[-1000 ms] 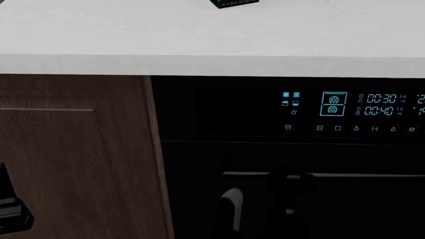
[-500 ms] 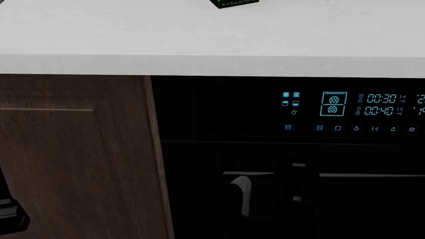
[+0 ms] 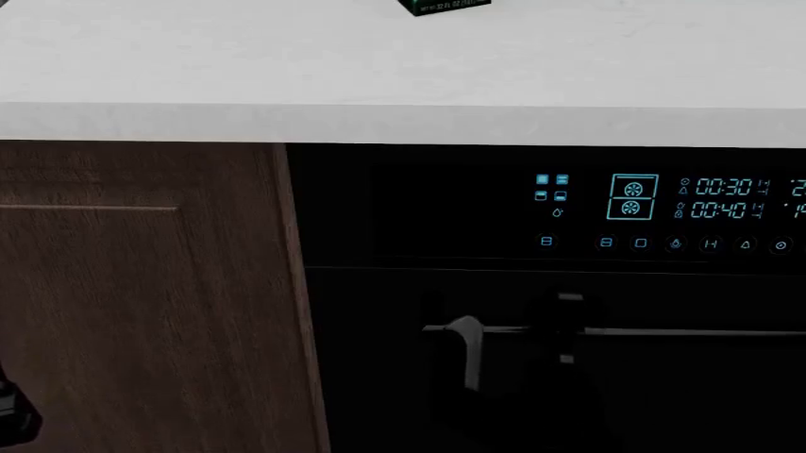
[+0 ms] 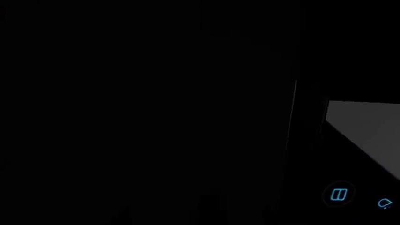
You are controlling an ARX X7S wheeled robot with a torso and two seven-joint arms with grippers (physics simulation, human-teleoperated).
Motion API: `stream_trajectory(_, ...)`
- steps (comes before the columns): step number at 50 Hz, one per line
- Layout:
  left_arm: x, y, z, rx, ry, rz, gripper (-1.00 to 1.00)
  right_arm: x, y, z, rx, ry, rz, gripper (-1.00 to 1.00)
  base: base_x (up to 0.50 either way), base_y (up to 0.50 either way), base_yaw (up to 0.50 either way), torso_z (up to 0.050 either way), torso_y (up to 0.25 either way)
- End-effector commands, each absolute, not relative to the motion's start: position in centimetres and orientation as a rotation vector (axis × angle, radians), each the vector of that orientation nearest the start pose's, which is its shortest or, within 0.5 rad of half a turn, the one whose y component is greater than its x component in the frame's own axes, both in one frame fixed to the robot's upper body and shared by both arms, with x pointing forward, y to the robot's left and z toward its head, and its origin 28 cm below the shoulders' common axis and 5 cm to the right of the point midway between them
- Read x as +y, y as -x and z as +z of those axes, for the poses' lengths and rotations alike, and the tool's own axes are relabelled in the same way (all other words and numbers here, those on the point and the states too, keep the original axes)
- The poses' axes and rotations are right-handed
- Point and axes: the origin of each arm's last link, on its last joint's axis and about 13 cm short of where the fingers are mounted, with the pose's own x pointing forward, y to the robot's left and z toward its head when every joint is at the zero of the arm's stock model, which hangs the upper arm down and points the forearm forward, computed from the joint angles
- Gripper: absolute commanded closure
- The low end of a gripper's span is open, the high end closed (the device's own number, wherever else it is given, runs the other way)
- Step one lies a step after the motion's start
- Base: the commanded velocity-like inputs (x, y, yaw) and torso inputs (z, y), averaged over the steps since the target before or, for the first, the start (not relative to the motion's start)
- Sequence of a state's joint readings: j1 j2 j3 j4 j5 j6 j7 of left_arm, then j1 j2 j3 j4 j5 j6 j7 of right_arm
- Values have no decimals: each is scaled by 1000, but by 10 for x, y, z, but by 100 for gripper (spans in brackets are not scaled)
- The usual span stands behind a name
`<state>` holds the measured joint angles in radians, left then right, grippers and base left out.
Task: Open the dishwasher door
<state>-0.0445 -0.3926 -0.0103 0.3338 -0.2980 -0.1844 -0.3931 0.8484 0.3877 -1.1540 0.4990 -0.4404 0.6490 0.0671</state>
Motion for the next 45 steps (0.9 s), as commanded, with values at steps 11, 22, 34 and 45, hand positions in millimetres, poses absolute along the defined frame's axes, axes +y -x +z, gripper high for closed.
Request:
stream_trajectory(11,280,-221,93,-193,-68,305,-100,-137,-347,81,199,1549,138,100,0,0,0,0,0)
stream_trajectory(22,278,-222,92,-193,-68,300,-100,-140,-339,89,201,1555,153,100,0,0,0,0,0)
stream_trajectory(34,274,-223,95,-197,-70,288,-100,-143,-323,95,221,1552,230,100,0,0,0,0,0)
stream_trajectory(45,273,-223,97,-201,-65,284,-100,-143,-311,100,238,1552,278,100,0,0,0,0,0)
